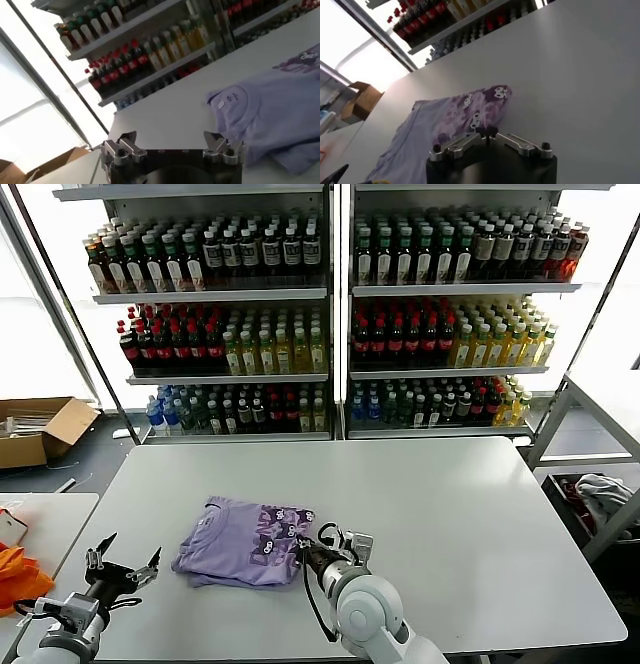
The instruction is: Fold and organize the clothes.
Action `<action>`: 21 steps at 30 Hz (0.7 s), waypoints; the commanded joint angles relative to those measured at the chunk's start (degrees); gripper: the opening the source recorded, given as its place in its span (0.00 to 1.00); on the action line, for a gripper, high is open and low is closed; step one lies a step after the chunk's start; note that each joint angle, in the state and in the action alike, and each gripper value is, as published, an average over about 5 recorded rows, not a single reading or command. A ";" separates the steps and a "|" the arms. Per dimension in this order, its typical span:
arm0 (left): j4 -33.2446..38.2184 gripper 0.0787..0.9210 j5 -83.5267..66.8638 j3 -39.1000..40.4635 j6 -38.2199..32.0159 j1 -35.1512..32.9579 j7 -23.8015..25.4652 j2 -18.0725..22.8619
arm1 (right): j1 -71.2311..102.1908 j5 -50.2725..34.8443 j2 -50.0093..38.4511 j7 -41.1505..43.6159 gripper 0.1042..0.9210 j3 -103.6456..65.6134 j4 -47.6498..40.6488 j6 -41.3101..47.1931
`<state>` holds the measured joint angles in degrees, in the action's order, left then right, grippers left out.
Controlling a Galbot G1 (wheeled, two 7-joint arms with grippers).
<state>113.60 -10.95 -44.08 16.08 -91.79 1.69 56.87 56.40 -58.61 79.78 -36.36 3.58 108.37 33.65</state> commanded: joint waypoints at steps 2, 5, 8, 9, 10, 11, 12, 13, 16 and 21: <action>9.97 0.88 -31.40 -4.67 9.19 2.83 -7.40 2.53 | -1.26 -3.02 -9.18 0.78 0.00 -3.77 3.63 0.05; 11.64 0.88 -30.52 -3.21 9.61 3.65 -8.66 5.04 | -1.80 -2.09 -13.33 1.95 0.00 -5.53 2.91 0.07; 13.20 0.88 -28.15 -0.73 9.77 3.87 -9.09 6.97 | -2.35 0.06 -17.31 3.86 0.00 -6.89 0.91 0.05; 13.71 0.88 -27.43 0.06 9.86 3.92 -9.24 7.49 | -2.45 1.16 -18.83 4.77 0.00 -7.39 0.19 0.05; 14.14 0.88 -26.91 0.70 9.94 3.97 -9.36 7.89 | -2.41 2.55 -20.22 5.76 0.00 -7.92 -0.39 0.04; 14.56 0.88 -26.45 1.24 10.01 4.02 -9.49 8.36 | -2.29 4.16 -21.74 6.73 0.00 -8.54 -0.92 0.04; 14.94 0.88 -26.05 1.73 10.03 4.07 -9.60 8.77 | -2.09 6.06 -23.06 7.78 0.00 -9.25 -1.47 0.03; 15.24 0.88 -25.74 2.18 10.02 4.11 -9.64 9.21 | -1.80 8.51 -23.99 8.65 0.00 -10.00 -1.91 0.02; 16.05 0.88 -25.07 3.41 10.04 4.09 -9.72 10.64 | -0.88 15.86 -25.64 11.14 0.00 -12.04 -3.11 -0.02; 17.10 0.88 -22.96 5.90 10.11 4.18 -9.61 12.60 | 1.13 36.60 -23.98 14.19 0.08 -14.94 -3.39 -0.42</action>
<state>126.88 -32.98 -42.40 24.69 -88.29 -6.51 64.93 55.60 -50.19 61.15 -28.91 -5.45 106.86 33.57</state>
